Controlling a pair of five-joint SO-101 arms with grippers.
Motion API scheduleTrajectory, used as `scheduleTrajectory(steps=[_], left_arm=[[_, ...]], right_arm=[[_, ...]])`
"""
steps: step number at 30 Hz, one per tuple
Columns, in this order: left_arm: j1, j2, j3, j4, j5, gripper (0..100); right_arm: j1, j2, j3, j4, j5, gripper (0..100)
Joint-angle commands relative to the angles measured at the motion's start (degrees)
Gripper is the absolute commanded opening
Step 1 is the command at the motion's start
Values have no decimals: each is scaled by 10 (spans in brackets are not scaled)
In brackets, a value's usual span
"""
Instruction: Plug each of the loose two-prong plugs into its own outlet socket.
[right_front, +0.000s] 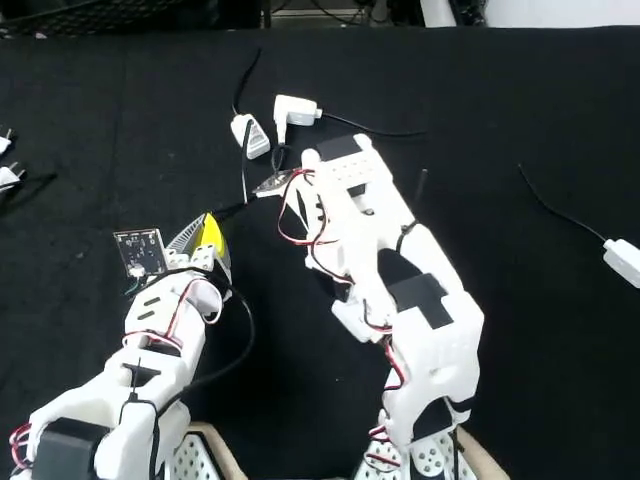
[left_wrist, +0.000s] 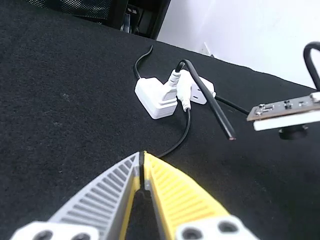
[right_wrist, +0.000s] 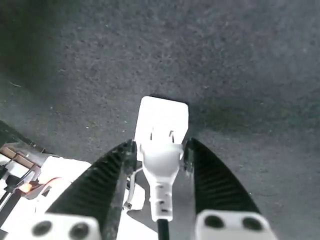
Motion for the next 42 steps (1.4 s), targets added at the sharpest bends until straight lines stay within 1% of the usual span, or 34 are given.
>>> scheduleTrajectory(steps=[1, 4, 6, 8, 18, 21, 23, 25, 29, 35, 42], left_arm=[[6, -3, 8, 3, -1, 30], [5, -3, 8, 3, -1, 30], [5, -3, 8, 3, -1, 30], [4, -3, 8, 3, -1, 30], [3, -3, 8, 3, -1, 30], [3, -3, 8, 3, -1, 30], [3, -3, 8, 3, -1, 30], [3, -3, 8, 3, -1, 30], [3, -3, 8, 3, -1, 30], [4, -3, 8, 3, -1, 30], [3, -3, 8, 3, -1, 30]], right_arm=[[-5, -31, 0, 7, -7, 161], [-17, -31, 0, 7, -31, 234], [-25, -32, 0, 7, -24, 283], [-25, -32, 0, 7, -24, 311], [-5, -32, 1, 7, -44, 309], [-5, -51, 25, 7, -45, 269], [-11, -82, 48, 7, -45, 232], [-15, -124, 65, 7, -45, 217], [-16, -189, 85, 5, -45, 216], [-9, -192, 135, 4, -45, 215], [-6, -192, 142, -13, -45, 212]])
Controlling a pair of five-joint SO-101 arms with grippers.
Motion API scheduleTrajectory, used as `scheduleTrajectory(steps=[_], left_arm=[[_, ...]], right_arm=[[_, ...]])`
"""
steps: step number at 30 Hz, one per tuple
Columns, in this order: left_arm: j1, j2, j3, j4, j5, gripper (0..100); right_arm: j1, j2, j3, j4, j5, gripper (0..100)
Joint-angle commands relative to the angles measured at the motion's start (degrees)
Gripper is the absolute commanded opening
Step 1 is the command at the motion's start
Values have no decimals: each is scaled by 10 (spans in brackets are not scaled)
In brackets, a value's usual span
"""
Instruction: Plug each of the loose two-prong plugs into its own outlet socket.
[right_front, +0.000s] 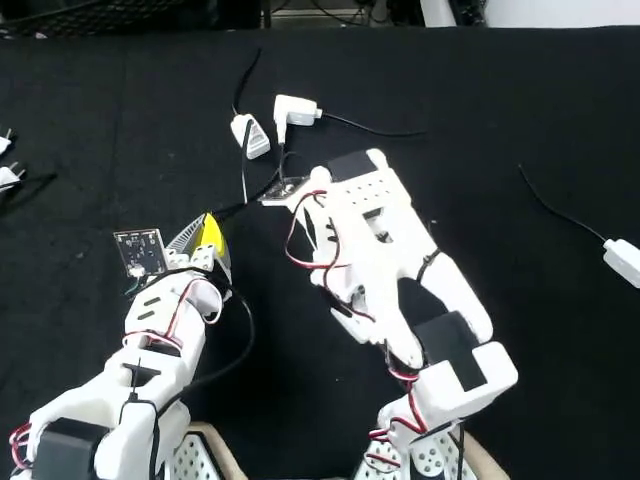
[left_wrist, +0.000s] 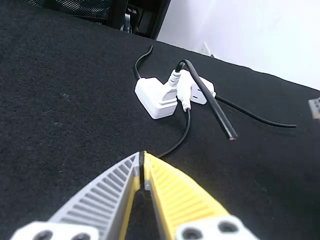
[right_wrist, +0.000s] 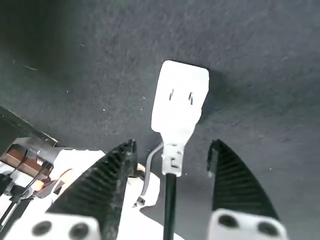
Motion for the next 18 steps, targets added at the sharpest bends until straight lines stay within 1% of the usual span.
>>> scheduleTrajectory(steps=[1, 4, 8, 10, 17, 18], left_arm=[[3, -3, 8, 3, -1, 30], [3, -3, 8, 3, -1, 30], [3, -3, 8, 3, -1, 30], [3, -3, 8, 3, -1, 30], [3, -3, 8, 3, -1, 30], [3, -3, 8, 3, -1, 30]], right_arm=[[5, -24, 0, -2, -5, 211], [5, -24, 0, -2, -5, 203], [4, -24, 0, -2, -5, 120], [4, -24, 0, -2, -5, 100], [4, -23, 0, -3, -5, 89], [4, -23, 0, -3, -5, 76]])
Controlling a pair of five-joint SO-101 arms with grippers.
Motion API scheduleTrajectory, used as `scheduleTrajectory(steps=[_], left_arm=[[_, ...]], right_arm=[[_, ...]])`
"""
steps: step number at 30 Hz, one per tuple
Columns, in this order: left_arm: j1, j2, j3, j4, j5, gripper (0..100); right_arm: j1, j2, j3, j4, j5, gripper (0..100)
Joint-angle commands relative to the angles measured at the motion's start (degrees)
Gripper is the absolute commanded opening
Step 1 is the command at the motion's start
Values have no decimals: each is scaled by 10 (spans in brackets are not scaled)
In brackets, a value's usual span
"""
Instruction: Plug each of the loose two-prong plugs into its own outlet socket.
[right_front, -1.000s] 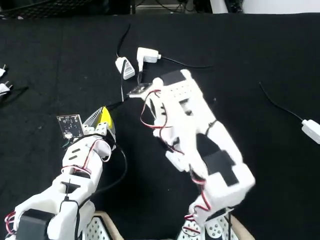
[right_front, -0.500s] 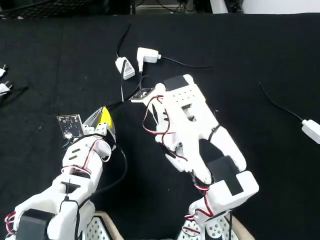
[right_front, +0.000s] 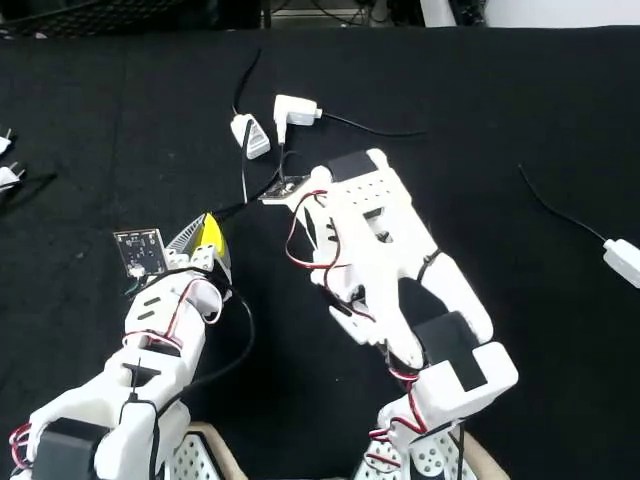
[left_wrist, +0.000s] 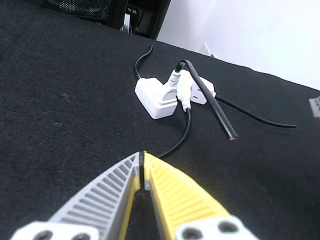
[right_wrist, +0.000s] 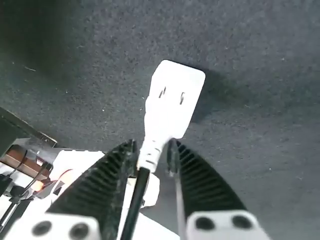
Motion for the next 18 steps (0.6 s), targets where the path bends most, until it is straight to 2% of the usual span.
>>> scheduleTrajectory(steps=[1, 3, 11, 18], left_arm=[[3, -3, 8, 3, -1, 30], [3, -3, 8, 3, -1, 30], [3, -3, 8, 3, -1, 30], [3, -3, 8, 3, -1, 30]], right_arm=[[4, -23, 0, -3, -5, 53], [2, -23, 0, -8, -5, 8], [-8, 49, -3, -31, -6, 11], [-70, 113, -16, -31, -40, 11]])
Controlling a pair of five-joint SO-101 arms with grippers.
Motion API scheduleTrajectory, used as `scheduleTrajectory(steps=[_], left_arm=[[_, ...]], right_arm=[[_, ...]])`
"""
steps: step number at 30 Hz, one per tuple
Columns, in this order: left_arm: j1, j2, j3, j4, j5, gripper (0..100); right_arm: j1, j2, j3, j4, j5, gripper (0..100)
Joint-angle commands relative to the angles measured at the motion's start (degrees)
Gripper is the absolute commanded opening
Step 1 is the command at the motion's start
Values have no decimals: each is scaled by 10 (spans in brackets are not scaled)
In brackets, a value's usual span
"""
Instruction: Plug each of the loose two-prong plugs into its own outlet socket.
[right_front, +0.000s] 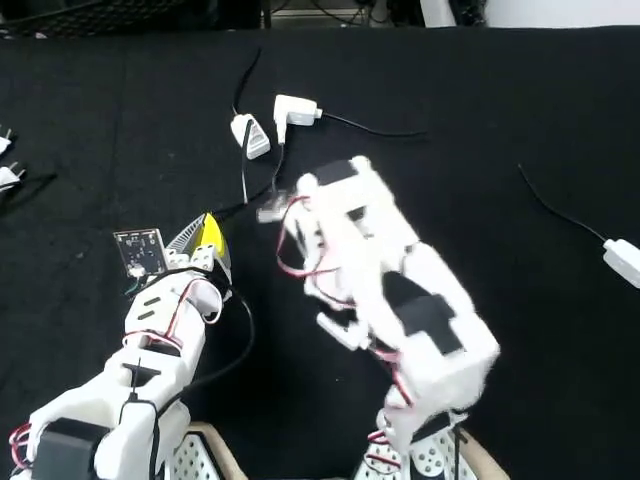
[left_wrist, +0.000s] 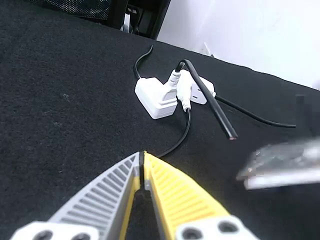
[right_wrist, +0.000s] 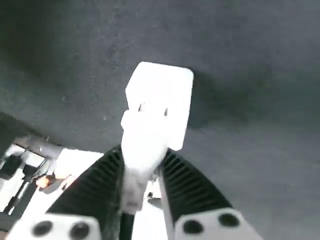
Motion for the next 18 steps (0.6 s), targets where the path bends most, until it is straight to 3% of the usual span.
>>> scheduleTrajectory(steps=[1, 14, 18], left_arm=[[3, -3, 8, 3, -1, 30], [2, -3, 8, 2, -1, 30], [2, -3, 8, 2, -1, 30]], right_arm=[[-41, 10, -29, -2, -25, 11], [-47, 43, -79, 44, -32, 18], [-50, 37, -78, 45, -33, 136]])
